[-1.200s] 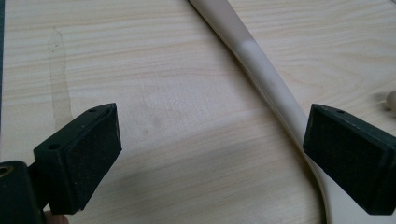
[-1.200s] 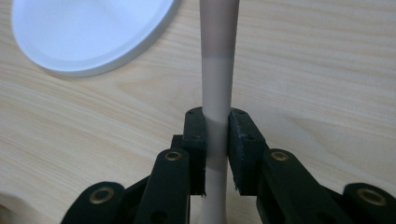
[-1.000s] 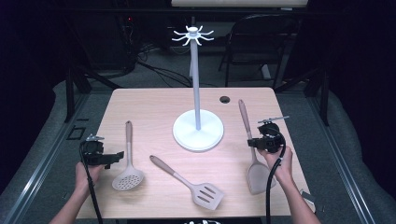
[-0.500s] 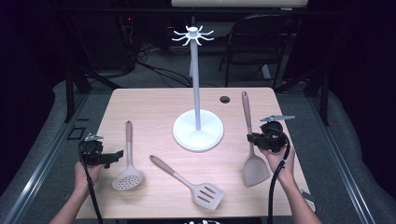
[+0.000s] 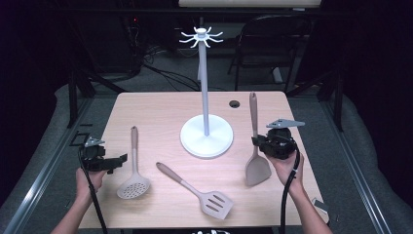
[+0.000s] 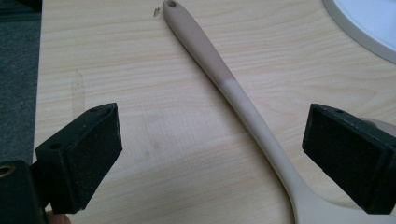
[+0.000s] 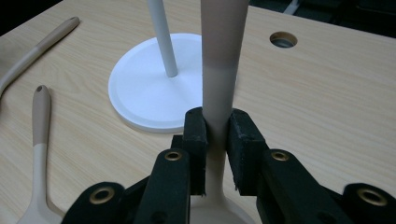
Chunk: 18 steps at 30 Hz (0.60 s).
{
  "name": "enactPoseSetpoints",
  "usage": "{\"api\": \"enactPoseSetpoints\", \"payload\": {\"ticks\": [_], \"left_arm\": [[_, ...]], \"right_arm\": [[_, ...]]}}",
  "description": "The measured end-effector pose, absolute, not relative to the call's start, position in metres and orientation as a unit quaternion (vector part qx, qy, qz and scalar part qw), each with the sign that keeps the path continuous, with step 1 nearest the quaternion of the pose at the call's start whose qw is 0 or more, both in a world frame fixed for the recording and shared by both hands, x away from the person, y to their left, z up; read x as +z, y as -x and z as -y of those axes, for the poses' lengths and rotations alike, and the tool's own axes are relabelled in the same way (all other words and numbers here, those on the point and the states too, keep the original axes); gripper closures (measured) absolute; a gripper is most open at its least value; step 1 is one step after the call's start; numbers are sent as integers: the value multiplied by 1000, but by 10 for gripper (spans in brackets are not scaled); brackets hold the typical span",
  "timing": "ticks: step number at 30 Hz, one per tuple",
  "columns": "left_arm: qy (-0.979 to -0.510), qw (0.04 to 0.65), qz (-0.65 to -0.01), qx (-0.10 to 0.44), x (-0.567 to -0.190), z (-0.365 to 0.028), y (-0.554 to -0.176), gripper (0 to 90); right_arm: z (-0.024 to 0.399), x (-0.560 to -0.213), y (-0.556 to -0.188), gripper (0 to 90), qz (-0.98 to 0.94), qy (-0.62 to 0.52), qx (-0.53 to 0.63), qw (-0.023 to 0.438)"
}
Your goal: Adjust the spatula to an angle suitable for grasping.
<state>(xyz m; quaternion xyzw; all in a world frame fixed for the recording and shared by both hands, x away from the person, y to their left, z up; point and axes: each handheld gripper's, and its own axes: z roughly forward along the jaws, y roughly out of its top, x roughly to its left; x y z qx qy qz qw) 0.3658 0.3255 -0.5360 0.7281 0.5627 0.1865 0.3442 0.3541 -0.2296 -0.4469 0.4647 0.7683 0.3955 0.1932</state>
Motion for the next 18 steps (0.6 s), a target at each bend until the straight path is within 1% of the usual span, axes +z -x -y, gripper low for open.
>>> {"api": "enactPoseSetpoints", "payload": {"ticks": [9, 18], "left_arm": [[-726, 357, -552, 203, -518, -323, -362, 42], [-731, 377, -530, 206, -496, -311, -361, 36]], "right_arm": [[217, -439, -351, 785, -776, -440, 396, 217], [199, -438, -355, 785, -792, -421, 386, 216]]}}
